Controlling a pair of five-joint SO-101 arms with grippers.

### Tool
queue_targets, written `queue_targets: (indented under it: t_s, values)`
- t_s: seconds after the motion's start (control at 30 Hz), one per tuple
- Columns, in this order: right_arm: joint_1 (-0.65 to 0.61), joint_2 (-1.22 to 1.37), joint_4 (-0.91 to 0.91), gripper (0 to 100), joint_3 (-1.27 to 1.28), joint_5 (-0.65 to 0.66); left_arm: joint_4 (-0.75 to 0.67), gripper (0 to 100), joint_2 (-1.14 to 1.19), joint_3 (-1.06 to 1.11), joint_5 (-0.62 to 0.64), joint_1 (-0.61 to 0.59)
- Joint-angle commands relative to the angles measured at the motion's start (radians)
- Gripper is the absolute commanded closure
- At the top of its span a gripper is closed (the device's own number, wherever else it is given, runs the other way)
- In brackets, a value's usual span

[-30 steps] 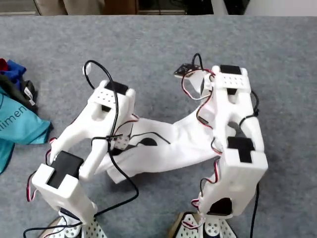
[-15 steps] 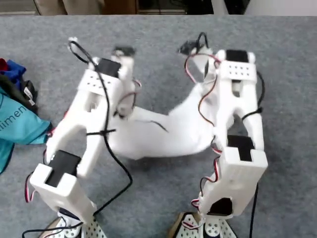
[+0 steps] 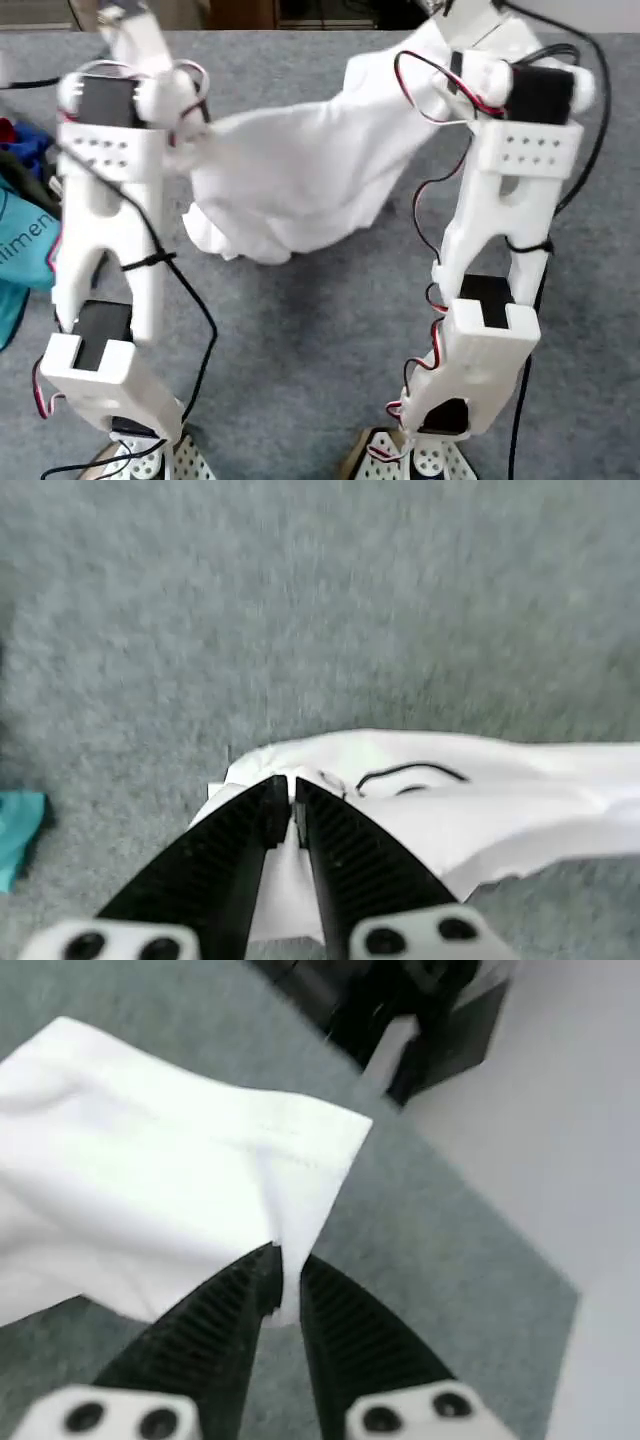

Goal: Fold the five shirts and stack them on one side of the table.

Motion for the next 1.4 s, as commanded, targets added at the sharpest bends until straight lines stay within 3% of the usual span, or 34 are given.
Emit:
queue_targets:
  t_s: [0.0,0.2,0.5,0.6,0.7,0.9,1.1,1.27,1.37]
  values:
    - [0.002,-0.088,0.029,99.5,-0.220,-0.014,0.051,98,-0.041,-0.256,0.011,-0.035]
    - [0.004,-0.088,0.147,99.5,-0.392,-0.014,0.074,98,-0.056,-0.457,0.011,-0.034]
    - [0.090,-0.070,0.133,99.5,-0.193,-0.014,0.071,98,-0.318,-0.252,0.005,-0.003]
    - [0.088,-0.042,0.061,99.5,-0.156,-0.029,0.055,98,-0.367,-0.256,0.005,-0.005]
    - [0.082,-0.013,-0.063,99.5,-0.157,-0.129,0.035,98,-0.392,-0.284,0.005,-0.005]
    - [-0.007,0.015,-0.321,99.5,-0.157,-0.224,0.043,98,-0.395,-0.276,0.005,-0.005]
    - [-0.051,0.012,-0.226,99.5,-0.151,-0.190,0.057,98,-0.394,-0.069,0.008,-0.003]
    - [0.001,0.035,-0.092,99.5,-0.102,-0.107,0.057,98,-0.403,0.199,0.011,0.017]
    - [0.071,0.077,-0.055,99.5,-0.051,-0.034,0.055,98,-0.403,0.345,0.003,0.123]
